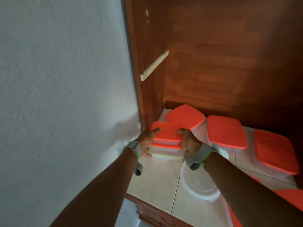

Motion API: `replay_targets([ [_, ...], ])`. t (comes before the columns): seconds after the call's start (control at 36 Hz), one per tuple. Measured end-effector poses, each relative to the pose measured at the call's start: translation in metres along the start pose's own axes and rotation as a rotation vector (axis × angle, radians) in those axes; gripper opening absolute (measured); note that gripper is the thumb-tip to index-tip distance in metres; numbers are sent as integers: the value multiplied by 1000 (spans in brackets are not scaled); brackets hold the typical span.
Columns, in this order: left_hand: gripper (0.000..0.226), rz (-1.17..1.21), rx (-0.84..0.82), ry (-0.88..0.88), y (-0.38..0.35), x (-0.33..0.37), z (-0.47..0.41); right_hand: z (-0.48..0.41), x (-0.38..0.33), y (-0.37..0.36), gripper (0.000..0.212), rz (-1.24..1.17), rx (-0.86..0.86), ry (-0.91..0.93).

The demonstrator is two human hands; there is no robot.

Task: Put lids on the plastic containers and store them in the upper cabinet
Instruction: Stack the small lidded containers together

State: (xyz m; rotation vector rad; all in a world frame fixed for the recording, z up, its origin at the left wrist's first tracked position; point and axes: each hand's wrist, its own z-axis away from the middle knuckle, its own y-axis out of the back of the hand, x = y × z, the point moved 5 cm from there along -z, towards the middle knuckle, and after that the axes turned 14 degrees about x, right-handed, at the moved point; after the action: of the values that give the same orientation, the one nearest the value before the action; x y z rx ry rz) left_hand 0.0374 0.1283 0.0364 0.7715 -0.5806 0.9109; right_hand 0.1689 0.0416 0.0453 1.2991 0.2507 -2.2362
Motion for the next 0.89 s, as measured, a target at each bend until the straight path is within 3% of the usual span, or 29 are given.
replay_targets([
  [0.11,80,20,-10,48,0,-5,-7,3,-8,-3,30,-18,12,2],
  [0.19,68,114,29,-1,3,-2,-7,11,-11,-7,20,-52,-47,8],
  [0.31,87,139,82,-63,8,5,3,23,-14,9,21,-26,-34,-5],
  [0.36,74,153,100,-121,12,15,11,32,-19,17,12,3,-63,-39],
  [0.42,59,177,88,-189,14,27,24,38,-27,29,52,-22,-43,-47],
  [0.45,62,176,83,-232,13,34,35,40,-31,39,66,-51,-4,-26],
  [0.56,86,155,30,-284,5,49,60,50,-32,67,78,-87,35,-20],
  [0.67,77,74,-127,-246,-26,35,110,76,-12,121,65,-86,61,-78],
  [0.72,80,53,-149,-246,-37,25,117,79,-1,137,63,-78,62,-111],
  [0.83,87,26,-142,-257,-54,3,122,86,19,158,33,-52,40,-109],
  [0.89,88,29,-132,-237,-57,-6,121,82,23,162,30,-41,54,-61],
])
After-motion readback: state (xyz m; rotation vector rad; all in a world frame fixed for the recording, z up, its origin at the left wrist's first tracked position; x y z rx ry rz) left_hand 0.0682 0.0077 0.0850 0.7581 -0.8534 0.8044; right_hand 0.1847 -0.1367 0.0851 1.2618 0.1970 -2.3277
